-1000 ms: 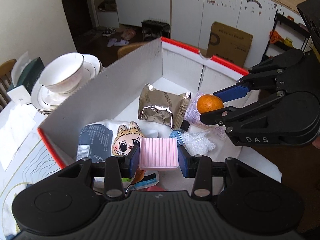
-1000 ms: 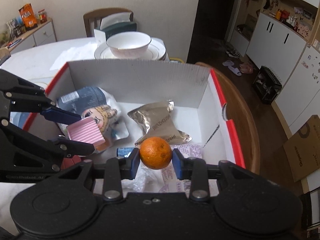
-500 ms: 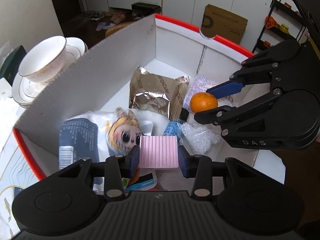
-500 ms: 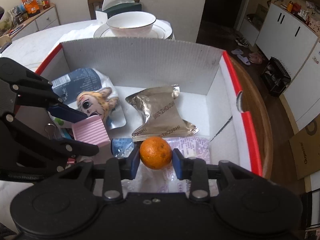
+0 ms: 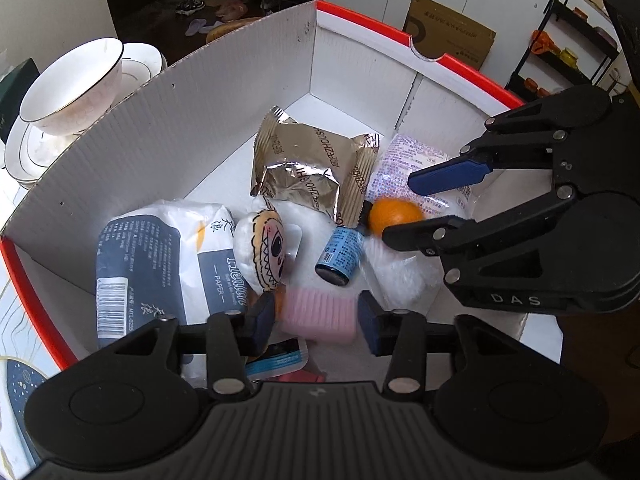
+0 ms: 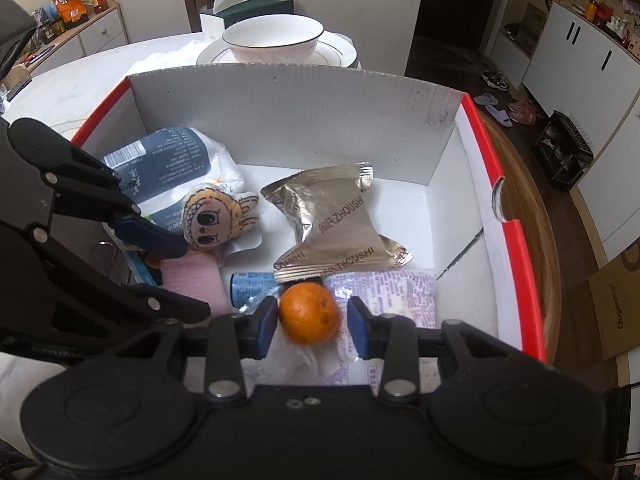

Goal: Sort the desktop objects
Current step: 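Open the left tool to drop the sponge while the right tool releases the orange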

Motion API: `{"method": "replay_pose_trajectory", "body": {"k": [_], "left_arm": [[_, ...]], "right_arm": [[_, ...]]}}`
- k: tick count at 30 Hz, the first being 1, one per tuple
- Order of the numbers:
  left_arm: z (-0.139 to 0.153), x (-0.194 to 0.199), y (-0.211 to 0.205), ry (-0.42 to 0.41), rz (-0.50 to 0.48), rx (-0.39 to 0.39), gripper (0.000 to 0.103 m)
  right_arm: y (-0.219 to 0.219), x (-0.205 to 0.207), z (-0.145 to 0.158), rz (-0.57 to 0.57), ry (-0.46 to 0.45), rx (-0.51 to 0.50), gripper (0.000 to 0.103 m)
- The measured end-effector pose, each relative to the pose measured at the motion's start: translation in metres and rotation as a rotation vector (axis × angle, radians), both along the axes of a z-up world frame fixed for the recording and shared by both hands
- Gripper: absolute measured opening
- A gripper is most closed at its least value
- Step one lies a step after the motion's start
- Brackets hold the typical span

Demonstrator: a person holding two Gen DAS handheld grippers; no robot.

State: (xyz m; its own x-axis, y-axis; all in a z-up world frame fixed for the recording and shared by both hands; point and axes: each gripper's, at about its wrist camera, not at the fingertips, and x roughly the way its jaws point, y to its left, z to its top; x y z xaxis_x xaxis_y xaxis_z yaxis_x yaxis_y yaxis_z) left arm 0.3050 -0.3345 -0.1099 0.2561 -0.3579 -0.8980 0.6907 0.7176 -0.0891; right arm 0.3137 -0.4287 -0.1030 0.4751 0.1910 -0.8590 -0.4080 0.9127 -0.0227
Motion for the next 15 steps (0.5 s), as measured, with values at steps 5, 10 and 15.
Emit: {"method": "replay_pose_trajectory", "body": {"k": [5, 10, 15], "left_arm": [[0.007, -0.002, 0.007, -0.019, 0.019, -0.022, 0.057], [0.015, -0.008, 0.014, -0.050, 0.039, -0.044, 0.058], [0.028, -0.018, 0.024, -0.100, 0.065, -0.078, 0.058]], "right_arm": [[-0.003, 0.000, 0.002, -0.012, 0.008, 0.017, 0.042], [-0.004, -0.006, 0.008, -0.010, -0.004, 0.032, 0.042], [-0.005, -0.014, 0.019, -0.014, -0.026, 0.057, 0.043]]}}
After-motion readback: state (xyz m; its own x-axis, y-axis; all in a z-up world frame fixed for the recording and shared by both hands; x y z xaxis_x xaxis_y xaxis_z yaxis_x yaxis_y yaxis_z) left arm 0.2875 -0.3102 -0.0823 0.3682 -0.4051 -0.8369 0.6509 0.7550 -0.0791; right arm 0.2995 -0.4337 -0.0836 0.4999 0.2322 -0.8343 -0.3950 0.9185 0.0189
